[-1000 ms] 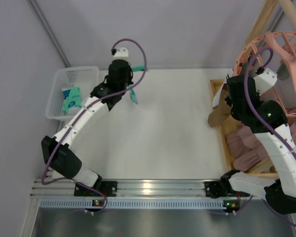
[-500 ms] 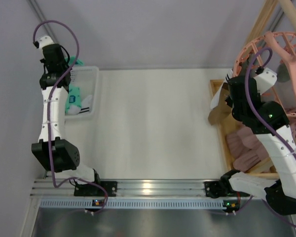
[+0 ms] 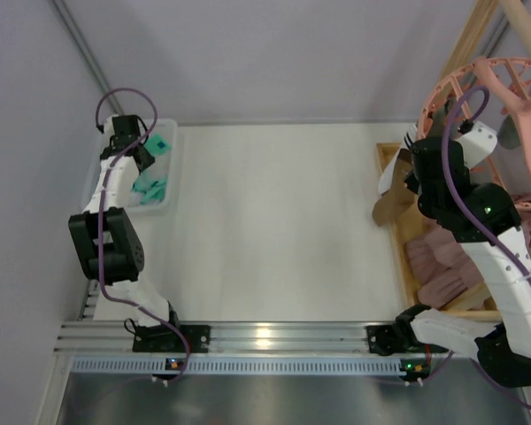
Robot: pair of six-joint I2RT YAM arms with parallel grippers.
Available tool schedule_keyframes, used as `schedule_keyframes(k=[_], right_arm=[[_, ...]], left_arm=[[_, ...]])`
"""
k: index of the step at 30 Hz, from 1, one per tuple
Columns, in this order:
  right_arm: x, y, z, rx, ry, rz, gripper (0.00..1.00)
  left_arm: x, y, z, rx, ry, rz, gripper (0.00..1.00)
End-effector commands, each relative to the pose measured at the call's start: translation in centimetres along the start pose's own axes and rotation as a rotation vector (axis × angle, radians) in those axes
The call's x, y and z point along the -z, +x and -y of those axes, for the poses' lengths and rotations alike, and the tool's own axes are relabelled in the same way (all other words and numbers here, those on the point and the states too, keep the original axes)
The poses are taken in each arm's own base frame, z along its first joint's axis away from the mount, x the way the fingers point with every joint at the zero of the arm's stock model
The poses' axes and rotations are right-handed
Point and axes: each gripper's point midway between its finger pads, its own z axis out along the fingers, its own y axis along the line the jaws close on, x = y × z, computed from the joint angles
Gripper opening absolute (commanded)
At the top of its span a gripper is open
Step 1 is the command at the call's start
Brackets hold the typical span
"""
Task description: Remove the socks clipped to the hanger
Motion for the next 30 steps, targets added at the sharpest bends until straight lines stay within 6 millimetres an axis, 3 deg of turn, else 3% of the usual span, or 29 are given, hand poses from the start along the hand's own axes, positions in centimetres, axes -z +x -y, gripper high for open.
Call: schedule_keyframes(k=[1,2,3,8,10,11,14,15,17,18,19,20,21,24,26,27,28,29,30], right_arm=[[0.8,-1.1,-0.3,-0.022,-0.038,0.027,0.00],[0.8,-1.1,-0.4,-0.020,-0.041,0.026,0.00],[0.9,-1.2,-0.3,-0.020,-0.043,0.025,0.00],[0.8,-0.8,-0.6,-0.023,-0.053,0.014,0.00],[0.6,-0.2,-1.0,-0.020,-0.064,-0.008,0.00],[0.6,0.0,-1.2,-0.021,-0.070,-0.015,0.00],[0.5,0.6,-1.5,-0.022,-0.083,-0.037,0.00],[0.6,0.6,-1.3,-0.023,-0.085,-0.037,0.00],[0.9,0.6,-1.2,-0.028,-0.091,-0.039,0.00],[1.2,0.3,-1.1,-0.036,-0.100,-0.033,0.00],[1.4,0.3,-0.9,-0.031,-0.102,-0.038,0.00],[1.6,0.3,-0.8,-0.031,-0.106,-0.039,0.00],[2.0,0.1,-0.6,-0.038,-0.120,-0.040,0.00],[2.8,0.1,-0.2,-0.033,-0.147,-0.050,0.00],[3.1,0.3,0.1,-0.024,-0.155,-0.058,0.00],[3.5,0.3,0.2,-0.028,-0.168,-0.061,0.00],[3.6,0.3,0.3,-0.027,-0.174,-0.063,0.00],[3.8,0.4,0.5,-0.023,-0.177,-0.064,0.00],[4.1,0.5,0.7,-0.023,-0.187,-0.067,0.00]], left_arm=[[-1.0,3.5,-0.1,0.172,0.017,-0.089,0.50],[-0.9,3.9,-0.8,0.209,-0.010,-0.087,0.66],[-0.8,4.2,-1.2,0.284,-0.037,-0.084,0.98],[2.3,4.1,-1.3,0.454,-0.014,-0.057,0.98],[4.6,2.9,0.6,0.415,0.019,0.012,0.98],[5.7,2.4,2.0,0.371,0.037,0.047,0.98],[11.4,3.1,11.8,0.116,0.248,0.172,0.98],[14.8,6.3,17.0,-0.030,0.422,0.151,0.98],[18.8,8.6,22.9,-0.088,0.662,0.175,0.98],[22.0,11.8,25.9,-0.172,0.807,0.168,0.98],[24.8,13.2,28.6,-0.168,0.997,0.192,0.98],[26.6,15.1,29.8,-0.194,1.093,0.189,0.98],[28.9,18.8,31.3,-0.262,1.215,0.145,0.98],[34.3,22.0,34.2,-0.331,1.457,0.130,0.98],[36.9,24.0,36.2,-0.396,1.592,0.097,0.98],[37.8,26.1,37.1,-0.447,1.644,0.090,0.98],[38.8,26.7,37.6,-0.467,1.685,0.091,0.98],[41.3,26.7,38.4,-0.475,1.756,0.109,0.98],[41.0,28.1,39.2,-0.504,1.764,0.101,0.98]])
